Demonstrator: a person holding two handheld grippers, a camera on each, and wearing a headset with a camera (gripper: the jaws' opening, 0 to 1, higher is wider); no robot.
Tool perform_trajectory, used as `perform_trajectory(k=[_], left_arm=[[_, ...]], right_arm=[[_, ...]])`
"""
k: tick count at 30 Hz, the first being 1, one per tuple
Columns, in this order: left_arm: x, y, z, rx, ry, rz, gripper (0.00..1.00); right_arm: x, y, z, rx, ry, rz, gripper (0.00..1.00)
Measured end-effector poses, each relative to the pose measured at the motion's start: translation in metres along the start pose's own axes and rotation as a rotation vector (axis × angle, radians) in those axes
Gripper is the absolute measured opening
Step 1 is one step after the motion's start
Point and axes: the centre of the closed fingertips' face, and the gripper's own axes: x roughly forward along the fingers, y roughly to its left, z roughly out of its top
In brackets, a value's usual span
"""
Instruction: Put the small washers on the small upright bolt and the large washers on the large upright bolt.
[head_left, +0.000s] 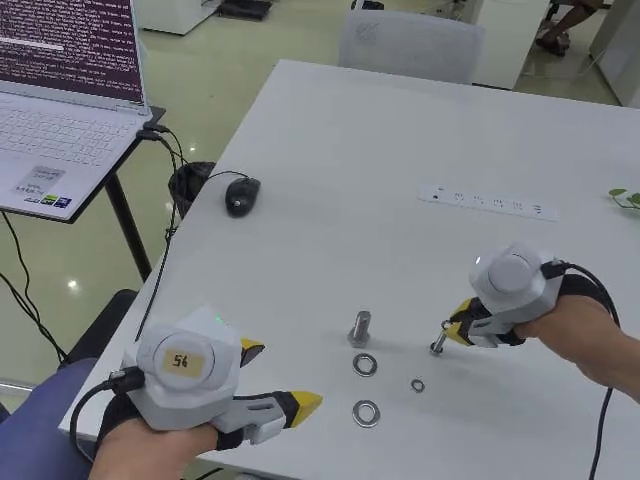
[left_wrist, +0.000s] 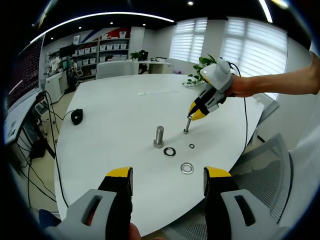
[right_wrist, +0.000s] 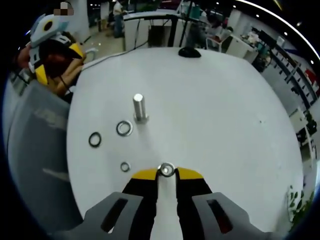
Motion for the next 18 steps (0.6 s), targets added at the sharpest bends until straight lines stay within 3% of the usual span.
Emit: perform_trajectory(k=[18], left_arm=[[-0.0002, -0.0007, -0.0004, -0.003, 0.001, 0.000, 0.56]], right_arm=[[0.0029, 0.0013, -0.0027, 0.005, 0.010, 0.005, 0.14]])
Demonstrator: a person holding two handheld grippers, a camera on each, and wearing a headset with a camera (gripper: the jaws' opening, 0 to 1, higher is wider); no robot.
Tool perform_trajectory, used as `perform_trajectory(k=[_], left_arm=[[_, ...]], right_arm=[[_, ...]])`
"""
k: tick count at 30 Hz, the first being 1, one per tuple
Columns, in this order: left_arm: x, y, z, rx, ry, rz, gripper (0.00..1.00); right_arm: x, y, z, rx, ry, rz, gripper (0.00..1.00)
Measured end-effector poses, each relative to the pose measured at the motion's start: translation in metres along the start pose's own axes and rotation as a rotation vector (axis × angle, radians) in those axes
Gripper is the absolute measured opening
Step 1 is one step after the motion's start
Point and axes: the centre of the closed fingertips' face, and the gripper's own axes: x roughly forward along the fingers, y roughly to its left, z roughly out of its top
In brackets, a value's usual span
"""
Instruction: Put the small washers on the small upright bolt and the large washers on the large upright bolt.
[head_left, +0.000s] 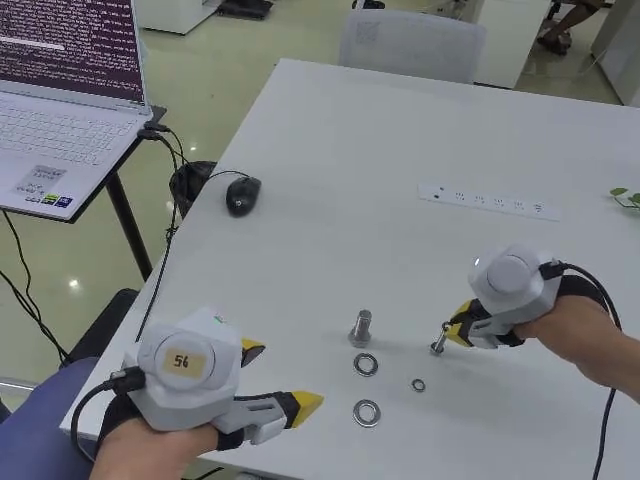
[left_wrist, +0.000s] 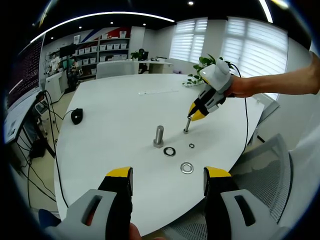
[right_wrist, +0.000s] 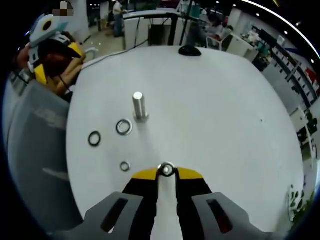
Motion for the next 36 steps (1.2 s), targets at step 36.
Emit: perform_trajectory(k=[36], left_arm=[[-0.004, 0.004, -0.005, -0.015, 0.001, 0.013, 0.56]], right_arm=[[0.047, 0.004, -0.024, 0.065, 0.054, 0.048, 0.12]])
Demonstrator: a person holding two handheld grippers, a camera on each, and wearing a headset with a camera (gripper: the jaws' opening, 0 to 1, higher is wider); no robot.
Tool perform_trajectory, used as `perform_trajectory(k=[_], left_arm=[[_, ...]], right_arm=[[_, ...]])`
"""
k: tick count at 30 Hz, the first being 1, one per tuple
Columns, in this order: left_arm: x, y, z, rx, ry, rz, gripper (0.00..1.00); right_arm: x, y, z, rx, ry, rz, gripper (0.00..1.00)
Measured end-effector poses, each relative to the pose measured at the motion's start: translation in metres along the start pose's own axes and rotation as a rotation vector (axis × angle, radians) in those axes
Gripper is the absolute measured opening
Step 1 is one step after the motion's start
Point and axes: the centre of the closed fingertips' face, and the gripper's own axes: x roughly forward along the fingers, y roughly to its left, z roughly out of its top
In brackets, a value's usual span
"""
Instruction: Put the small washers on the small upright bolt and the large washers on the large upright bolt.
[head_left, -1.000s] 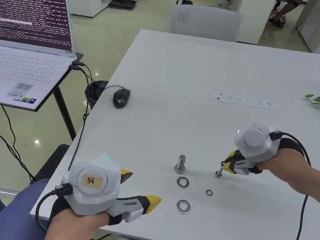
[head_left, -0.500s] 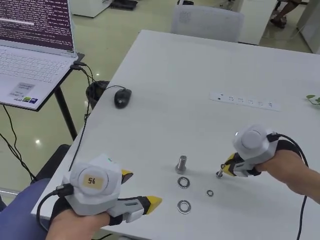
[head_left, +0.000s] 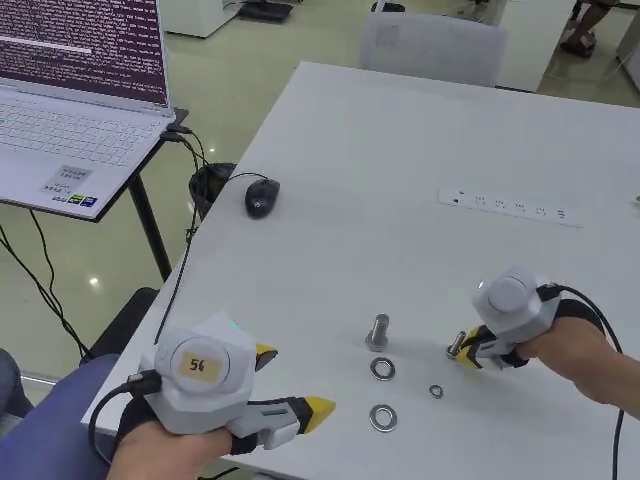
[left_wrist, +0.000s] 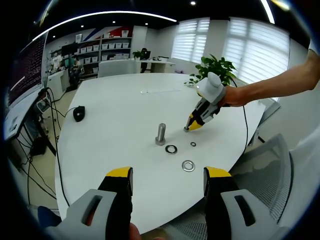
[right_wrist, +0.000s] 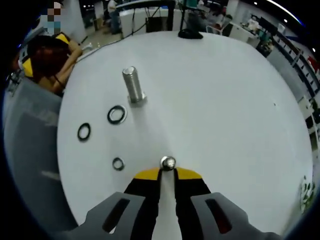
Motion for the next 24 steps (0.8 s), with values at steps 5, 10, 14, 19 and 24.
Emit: perform_trajectory(k=[5, 10, 14, 19, 24], left_arm=[[-0.001, 0.002, 0.000, -0.004, -0.001, 0.006, 0.56], [-0.002, 0.002, 0.000, -0.003, -0.004, 0.007, 0.56], [-0.001, 0.001, 0.001, -0.005, -0.007, 0.006, 0.56], [0.000, -0.002, 0.000, 0.000, -0.004, -0.005, 0.56], [0.001, -0.004, 0.000, 0.008, -0.003, -0.011, 0.56]], right_arm=[[-0.002, 0.001, 0.000, 0.020, -0.014, -0.008, 0.12], [-0.009, 0.005, -0.004, 0.020, -0.015, -0.009, 0.13], [-0.014, 0.019, -0.009, 0.038, -0.034, 0.010, 0.14], [-0.009, 0.048, -0.012, -0.031, -0.032, 0.076, 0.16], [0.001, 0.071, -0.007, -0.106, -0.020, 0.117, 0.18]])
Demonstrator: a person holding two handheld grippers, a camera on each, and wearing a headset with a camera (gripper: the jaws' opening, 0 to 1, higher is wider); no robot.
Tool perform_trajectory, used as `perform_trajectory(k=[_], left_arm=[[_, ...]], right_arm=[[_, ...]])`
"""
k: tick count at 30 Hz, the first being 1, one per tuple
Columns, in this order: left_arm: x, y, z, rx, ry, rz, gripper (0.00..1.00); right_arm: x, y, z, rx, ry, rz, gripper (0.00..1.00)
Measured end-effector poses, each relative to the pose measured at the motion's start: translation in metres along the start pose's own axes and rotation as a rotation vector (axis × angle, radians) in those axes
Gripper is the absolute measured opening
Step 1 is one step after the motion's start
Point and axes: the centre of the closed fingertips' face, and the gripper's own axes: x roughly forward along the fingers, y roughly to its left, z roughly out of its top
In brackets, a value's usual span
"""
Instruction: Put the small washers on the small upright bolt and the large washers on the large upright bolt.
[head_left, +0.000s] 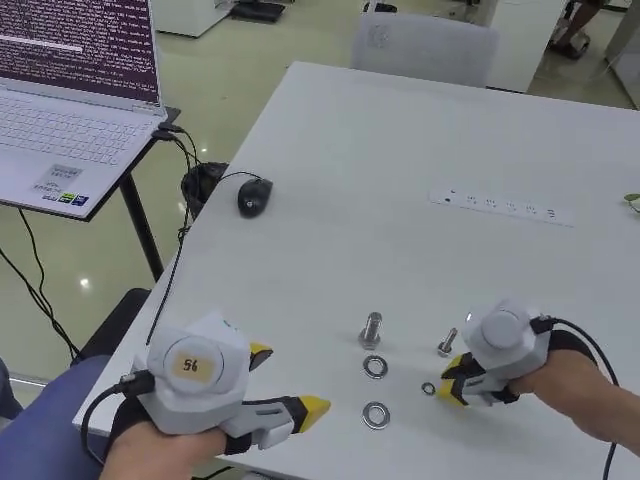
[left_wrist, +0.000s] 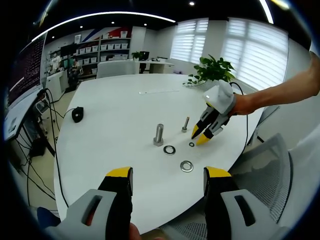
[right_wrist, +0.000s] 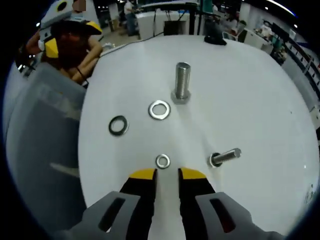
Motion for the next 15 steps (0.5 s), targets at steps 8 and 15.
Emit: perform_trajectory(k=[8, 15], left_arm=[[-0.0026, 0.0021, 0.0020, 0.002, -0.006, 0.006, 0.56], [-0.0026, -0.0005, 0.0026, 0.003, -0.009, 0.005, 0.56]], right_arm=[[0.0049, 0.0000, 0.0084, -0.055, 0.005, 0.010, 0.18], [0.0039, 0.0027, 0.0061, -0.109, 0.033, 0.013, 0.16]])
